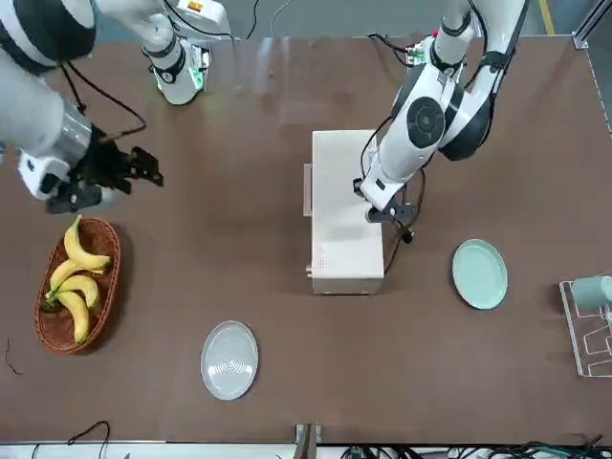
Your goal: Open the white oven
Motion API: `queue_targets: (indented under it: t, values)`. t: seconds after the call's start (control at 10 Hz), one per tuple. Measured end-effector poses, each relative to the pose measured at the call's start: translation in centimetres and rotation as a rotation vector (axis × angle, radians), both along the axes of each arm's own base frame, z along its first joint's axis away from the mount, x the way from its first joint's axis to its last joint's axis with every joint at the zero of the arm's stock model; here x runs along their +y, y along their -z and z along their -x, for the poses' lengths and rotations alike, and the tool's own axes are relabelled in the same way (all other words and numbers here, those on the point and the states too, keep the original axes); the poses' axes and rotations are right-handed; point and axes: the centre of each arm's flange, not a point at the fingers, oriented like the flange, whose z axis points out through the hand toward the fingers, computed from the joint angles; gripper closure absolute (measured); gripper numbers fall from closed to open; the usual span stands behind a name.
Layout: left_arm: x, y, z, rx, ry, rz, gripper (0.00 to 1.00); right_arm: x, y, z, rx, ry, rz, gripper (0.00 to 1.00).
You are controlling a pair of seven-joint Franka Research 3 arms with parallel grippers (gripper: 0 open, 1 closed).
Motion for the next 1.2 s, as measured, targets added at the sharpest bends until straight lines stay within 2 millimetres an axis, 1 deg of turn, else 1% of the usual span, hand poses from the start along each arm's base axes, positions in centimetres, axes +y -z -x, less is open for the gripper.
queue_targets:
  t: [0.1, 0.2, 0.3, 0.4, 0.5, 0.6, 0.8, 0.9, 1.2]
  values:
    - [0.0, 0.4, -0.1, -0.004, -0.001, -0.006, 0.99, 1.8, 2.0, 0.2, 0.015, 0.001, -0.047, 0.29]
    - [0.0, 0.9, -0.2, -0.001, -0.004, -0.016, 0.99, 4.1, 4.5, 0.7, 0.030, 0.002, -0.087, 0.44]
    - [0.0, 0.8, -0.2, -0.002, -0.005, -0.016, 0.99, 6.6, 7.4, 1.7, 0.053, 0.006, -0.131, 0.58]
    - [0.0, 0.8, -0.2, -0.003, -0.004, -0.017, 0.99, 9.2, 10.0, 3.0, 0.077, 0.011, -0.170, 0.75]
    - [0.0, 0.8, -0.2, -0.003, -0.005, -0.017, 0.99, 11.8, 11.8, 4.3, 0.092, 0.017, -0.207, 0.90]
    - [0.0, 0.8, -0.2, -0.003, -0.005, -0.017, 0.99, 14.6, 13.0, 5.8, 0.100, 0.030, -0.243, 0.99]
    - [0.0, 0.8, -0.2, -0.003, -0.006, -0.018, 0.99, 19.5, 14.9, 8.7, 0.118, 0.042, -0.288, 0.99]
    - [0.0, 0.8, -0.2, -0.003, -0.007, -0.018, 0.99, 20.8, 15.8, 9.4, 0.128, 0.053, -0.302, 0.99]
    - [0.0, 0.8, -0.2, -0.002, -0.007, -0.018, 0.99, 23.1, 18.9, 9.7, 0.107, 0.102, -0.310, 0.99]
